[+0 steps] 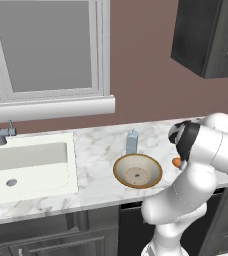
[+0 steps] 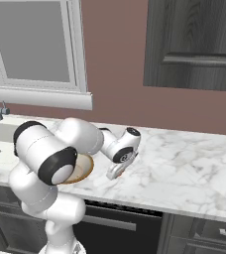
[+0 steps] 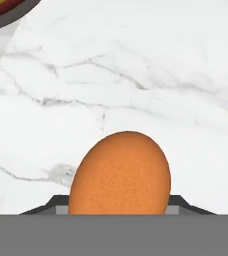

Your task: Gather the eggs and milk located in the vicinity of the sink area and place them right next to the bowl.

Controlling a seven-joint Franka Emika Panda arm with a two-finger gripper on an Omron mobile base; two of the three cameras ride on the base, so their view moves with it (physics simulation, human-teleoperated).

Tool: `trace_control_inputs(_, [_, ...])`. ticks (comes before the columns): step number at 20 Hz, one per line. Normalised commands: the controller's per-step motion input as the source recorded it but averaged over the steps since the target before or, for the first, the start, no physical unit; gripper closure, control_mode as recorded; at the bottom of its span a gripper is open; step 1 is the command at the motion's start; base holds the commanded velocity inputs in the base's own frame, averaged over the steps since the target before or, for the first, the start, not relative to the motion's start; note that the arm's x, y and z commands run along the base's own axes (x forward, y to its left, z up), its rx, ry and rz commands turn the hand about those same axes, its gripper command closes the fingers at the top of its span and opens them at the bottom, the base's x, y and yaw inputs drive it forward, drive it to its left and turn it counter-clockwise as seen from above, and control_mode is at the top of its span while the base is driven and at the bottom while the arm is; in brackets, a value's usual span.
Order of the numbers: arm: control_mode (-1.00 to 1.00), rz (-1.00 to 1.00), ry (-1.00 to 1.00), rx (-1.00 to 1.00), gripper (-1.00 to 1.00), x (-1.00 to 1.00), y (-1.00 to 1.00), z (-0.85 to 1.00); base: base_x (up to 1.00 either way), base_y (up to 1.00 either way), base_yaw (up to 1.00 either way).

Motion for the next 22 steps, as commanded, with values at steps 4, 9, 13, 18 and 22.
trace_control_inputs(4, [-1.00, 0.10, 0.00, 0.10, 1.00, 0.00, 0.07, 0.00, 0.00, 0.00, 0.00])
trace_control_inputs(9, [-1.00, 0.07, 0.00, 0.07, 1.00, 0.00, 0.13, 0.00, 0.00, 0.00, 0.00])
trace_control_inputs(13, [-1.00, 0.05, 0.00, 0.02, 1.00, 0.00, 0.27, -0.03, 0.00, 0.00, 0.00])
trace_control_inputs(18, [-1.00, 0.04, -0.02, 0.00, 1.00, 0.00, 0.34, -0.06, 0.00, 0.00, 0.00])
trace_control_inputs(22, [-1.00, 0.03, -0.02, 0.00, 1.00, 0.00, 0.34, -0.09, 0.00, 0.00, 0.00])
